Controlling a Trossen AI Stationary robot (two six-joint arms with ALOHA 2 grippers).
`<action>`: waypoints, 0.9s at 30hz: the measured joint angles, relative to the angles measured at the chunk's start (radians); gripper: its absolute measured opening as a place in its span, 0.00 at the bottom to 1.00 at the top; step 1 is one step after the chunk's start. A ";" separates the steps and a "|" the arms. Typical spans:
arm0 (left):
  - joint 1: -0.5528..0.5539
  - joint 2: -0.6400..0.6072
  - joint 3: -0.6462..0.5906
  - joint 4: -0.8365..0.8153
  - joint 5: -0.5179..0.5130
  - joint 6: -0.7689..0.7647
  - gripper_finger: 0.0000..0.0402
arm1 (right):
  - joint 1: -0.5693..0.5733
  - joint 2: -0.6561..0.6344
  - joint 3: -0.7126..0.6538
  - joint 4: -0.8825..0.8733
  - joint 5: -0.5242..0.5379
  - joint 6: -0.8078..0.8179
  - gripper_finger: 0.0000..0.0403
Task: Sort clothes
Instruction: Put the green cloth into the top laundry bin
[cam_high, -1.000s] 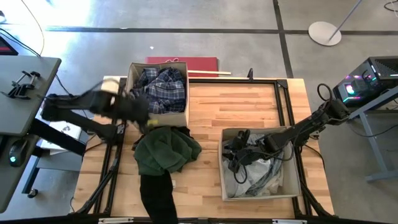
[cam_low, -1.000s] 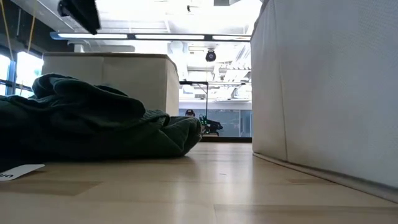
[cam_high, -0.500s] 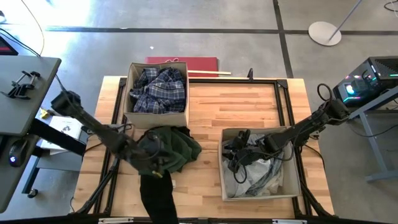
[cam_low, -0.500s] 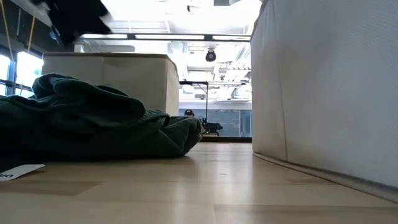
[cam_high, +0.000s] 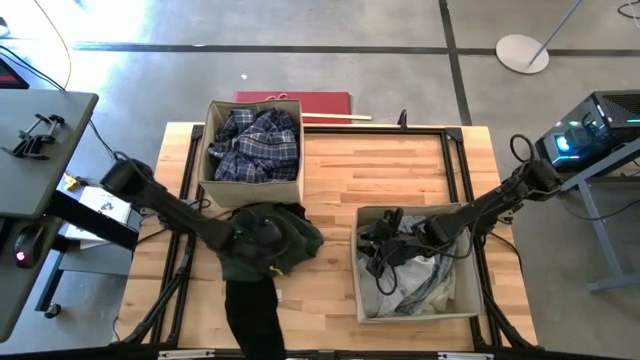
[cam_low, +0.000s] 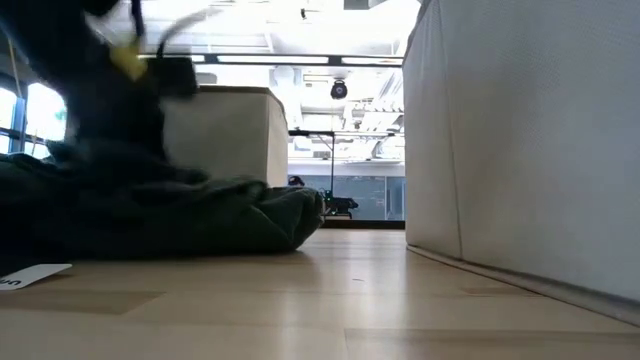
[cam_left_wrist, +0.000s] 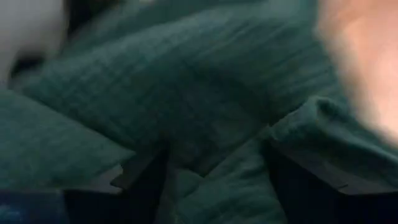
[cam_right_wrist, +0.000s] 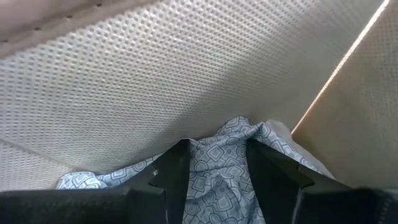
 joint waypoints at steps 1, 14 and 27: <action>0.006 0.030 0.000 -0.028 0.013 -0.023 0.66 | 0.000 0.000 0.000 0.001 0.005 -0.002 0.38; 0.009 0.133 0.053 -0.122 0.017 -0.086 0.05 | 0.000 0.000 0.000 0.002 0.012 0.030 0.38; -0.053 -0.284 0.598 -0.618 -0.484 0.284 0.01 | 0.005 0.000 0.000 0.009 0.000 0.028 0.38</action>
